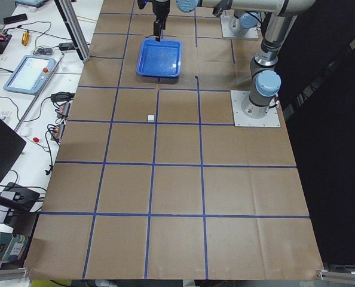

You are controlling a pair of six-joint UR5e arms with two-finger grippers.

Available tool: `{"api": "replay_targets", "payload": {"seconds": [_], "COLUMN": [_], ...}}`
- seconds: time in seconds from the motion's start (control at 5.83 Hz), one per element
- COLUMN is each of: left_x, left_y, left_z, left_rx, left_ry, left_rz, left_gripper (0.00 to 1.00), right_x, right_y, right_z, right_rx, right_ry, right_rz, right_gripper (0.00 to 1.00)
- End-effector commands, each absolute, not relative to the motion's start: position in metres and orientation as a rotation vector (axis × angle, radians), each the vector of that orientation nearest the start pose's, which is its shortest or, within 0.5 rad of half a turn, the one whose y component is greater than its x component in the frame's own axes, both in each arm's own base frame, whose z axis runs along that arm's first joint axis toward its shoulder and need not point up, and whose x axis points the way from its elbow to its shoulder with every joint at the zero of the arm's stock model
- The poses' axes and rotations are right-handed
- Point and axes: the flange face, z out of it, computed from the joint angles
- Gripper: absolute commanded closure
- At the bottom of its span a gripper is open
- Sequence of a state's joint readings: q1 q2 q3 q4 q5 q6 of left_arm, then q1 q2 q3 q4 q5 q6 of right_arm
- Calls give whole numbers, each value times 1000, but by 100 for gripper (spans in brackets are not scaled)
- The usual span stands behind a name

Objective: Assemble white blocks and place on blue tray

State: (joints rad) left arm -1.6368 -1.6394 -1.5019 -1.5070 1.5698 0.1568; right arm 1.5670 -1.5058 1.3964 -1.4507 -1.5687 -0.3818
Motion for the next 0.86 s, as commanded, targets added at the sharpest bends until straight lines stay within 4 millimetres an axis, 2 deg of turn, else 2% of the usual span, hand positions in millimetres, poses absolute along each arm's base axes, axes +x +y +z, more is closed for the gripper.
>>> {"api": "replay_targets", "payload": {"seconds": [0.0,0.17,0.34,0.51,0.69], "left_x": [-169,-167,-167,-166,-165], "left_y": [-517,-518,-518,-520,-524], "left_z": [494,494,492,490,483], "left_rx": [353,355,366,439,632], "left_ry": [3117,3113,3108,3097,3057], "left_rz": [-103,-105,-100,-92,-71], "left_gripper": [1,1,1,1,1], "right_x": [101,82,53,18,-17], "right_y": [-525,-534,-542,-551,-561], "right_z": [525,524,522,510,498], "right_rx": [-1181,-1565,-1775,-1937,-2057], "right_ry": [2982,2820,2691,2538,2379], "right_rz": [72,55,58,83,60], "right_gripper": [0,0,0,0,0]}}
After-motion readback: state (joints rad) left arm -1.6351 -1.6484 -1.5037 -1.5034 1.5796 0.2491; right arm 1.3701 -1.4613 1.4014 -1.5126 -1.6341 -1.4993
